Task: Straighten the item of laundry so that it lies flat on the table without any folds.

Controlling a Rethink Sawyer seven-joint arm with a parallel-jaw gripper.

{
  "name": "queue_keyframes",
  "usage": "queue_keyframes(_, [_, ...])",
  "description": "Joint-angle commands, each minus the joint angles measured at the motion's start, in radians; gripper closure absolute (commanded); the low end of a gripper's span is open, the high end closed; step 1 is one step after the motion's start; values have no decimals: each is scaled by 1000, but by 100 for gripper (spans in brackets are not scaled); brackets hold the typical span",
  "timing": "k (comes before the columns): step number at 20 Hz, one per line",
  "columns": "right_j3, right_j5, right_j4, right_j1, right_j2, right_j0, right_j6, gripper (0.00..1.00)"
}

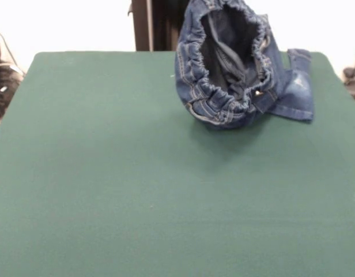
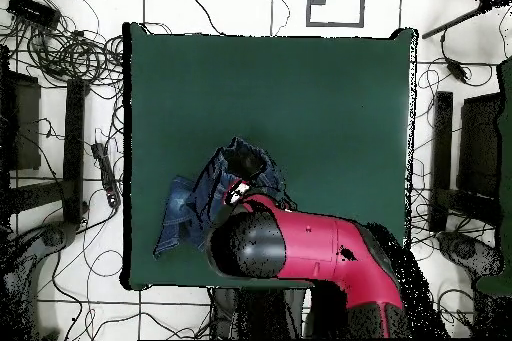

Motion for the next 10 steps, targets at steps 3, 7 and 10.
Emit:
queue_keyframes(3, [113,10,-146,-3,286,-112,-449,100])
queue_keyframes(7, [122,27,-169,-12,338,-140,-405,100])
queue_keyframes(10, [120,41,-183,-10,371,-161,-385,100])
